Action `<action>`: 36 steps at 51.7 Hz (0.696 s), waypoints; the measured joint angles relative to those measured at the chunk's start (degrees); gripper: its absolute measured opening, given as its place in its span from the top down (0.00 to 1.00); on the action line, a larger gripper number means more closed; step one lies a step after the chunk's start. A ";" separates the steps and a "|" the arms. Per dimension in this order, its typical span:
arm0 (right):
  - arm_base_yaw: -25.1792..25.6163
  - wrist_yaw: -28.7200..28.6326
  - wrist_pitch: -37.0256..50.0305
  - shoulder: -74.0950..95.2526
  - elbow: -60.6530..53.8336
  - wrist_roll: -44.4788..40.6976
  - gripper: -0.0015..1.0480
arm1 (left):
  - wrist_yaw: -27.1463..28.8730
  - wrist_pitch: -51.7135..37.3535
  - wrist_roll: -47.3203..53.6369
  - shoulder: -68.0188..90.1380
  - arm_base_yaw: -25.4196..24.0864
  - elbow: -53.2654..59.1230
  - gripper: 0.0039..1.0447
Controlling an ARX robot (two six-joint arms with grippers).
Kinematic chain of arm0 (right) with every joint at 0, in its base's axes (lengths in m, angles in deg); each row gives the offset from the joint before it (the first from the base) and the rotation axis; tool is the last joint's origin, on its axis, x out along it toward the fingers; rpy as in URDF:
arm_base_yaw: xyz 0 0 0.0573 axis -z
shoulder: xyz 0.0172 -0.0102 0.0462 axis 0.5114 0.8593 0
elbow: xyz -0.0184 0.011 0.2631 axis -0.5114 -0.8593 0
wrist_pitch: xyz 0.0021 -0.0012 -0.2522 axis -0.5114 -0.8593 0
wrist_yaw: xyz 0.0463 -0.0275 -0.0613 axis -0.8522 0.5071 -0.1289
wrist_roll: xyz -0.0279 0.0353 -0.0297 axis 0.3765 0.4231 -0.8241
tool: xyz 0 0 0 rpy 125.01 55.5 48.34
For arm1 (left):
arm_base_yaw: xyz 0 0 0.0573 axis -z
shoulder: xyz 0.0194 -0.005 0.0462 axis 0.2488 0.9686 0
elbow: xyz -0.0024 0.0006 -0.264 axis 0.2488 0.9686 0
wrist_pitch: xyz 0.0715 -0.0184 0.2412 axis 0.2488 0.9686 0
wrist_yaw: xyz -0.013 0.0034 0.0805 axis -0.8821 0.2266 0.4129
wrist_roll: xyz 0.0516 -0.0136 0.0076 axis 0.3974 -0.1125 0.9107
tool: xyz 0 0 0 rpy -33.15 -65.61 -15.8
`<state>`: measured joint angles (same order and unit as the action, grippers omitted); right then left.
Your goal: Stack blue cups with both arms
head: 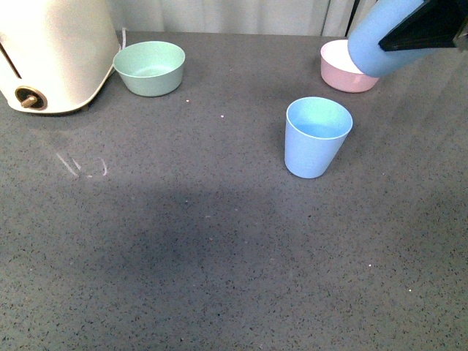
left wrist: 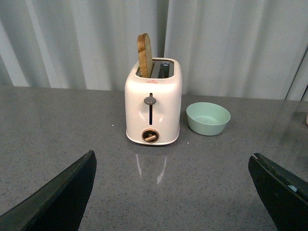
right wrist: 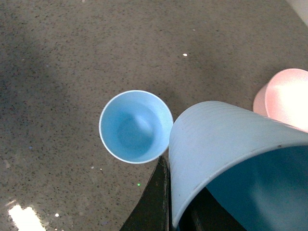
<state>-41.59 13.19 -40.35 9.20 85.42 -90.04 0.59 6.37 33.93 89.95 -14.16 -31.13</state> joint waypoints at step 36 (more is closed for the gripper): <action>-7.65 4.63 0.98 7.08 -0.57 -0.39 0.98 | 0.00 0.00 0.00 0.00 0.00 0.00 0.08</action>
<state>-49.24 17.82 -39.36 16.28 84.85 -90.43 0.59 6.37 33.93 89.95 -14.16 -31.13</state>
